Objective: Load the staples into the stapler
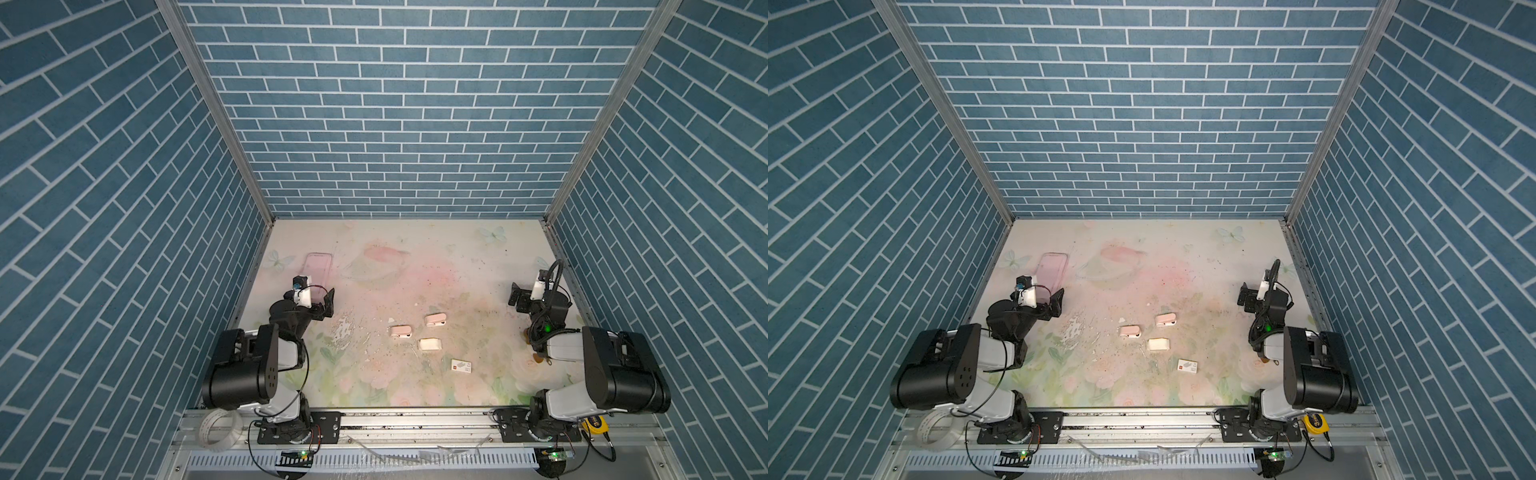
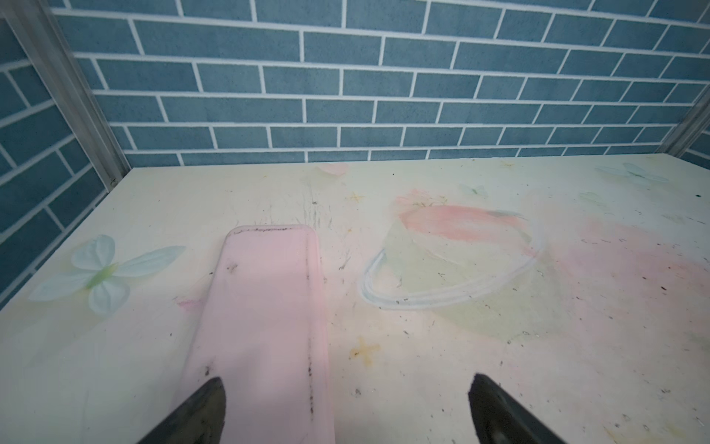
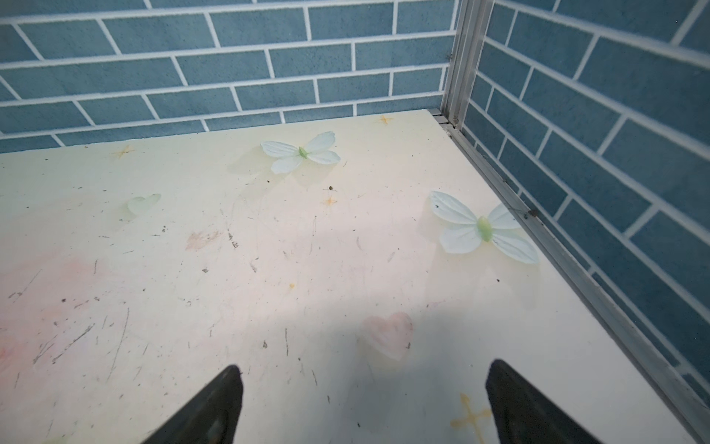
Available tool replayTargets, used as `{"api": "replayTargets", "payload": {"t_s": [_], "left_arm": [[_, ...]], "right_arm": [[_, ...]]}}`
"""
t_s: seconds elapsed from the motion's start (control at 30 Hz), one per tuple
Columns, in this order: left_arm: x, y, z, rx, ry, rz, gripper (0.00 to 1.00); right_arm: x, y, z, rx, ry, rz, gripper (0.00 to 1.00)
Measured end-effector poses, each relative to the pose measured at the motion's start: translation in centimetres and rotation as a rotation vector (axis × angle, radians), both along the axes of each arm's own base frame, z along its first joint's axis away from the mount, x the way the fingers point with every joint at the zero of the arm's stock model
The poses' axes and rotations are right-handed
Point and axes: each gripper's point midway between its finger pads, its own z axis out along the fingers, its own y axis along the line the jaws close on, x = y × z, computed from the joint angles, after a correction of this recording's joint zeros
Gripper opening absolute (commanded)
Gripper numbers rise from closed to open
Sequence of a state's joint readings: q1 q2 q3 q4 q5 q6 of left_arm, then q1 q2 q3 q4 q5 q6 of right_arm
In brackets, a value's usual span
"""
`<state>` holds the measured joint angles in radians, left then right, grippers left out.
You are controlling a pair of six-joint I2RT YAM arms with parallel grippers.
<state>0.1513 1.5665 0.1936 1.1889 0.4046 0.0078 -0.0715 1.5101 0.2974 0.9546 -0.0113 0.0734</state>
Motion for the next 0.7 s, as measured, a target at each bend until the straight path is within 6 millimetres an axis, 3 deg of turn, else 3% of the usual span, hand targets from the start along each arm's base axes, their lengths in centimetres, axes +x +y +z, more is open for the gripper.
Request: {"api": "replayTargets", "payload": {"t_s": [0.1,0.27,0.47,0.7], "left_arm": [[0.2,0.3,-0.2,-0.006,0.004,0.014,1.00],[1.1,0.3,1.0,-0.004,-0.031,0.011,1.00],[2.9,-0.4,2.4,0.022,-0.038,-0.022,1.00],[2.7,-0.6,1.5,0.029,0.002,-0.030,1.00]], "right_arm": [[0.4,0.3,-1.0,0.011,0.051,0.017,0.99],[1.9,0.3,0.6,0.012,0.014,0.027,0.99],[1.7,0.4,0.1,0.013,0.036,0.028,0.99],[1.5,0.4,-0.3,0.014,0.054,0.029,0.99]]}}
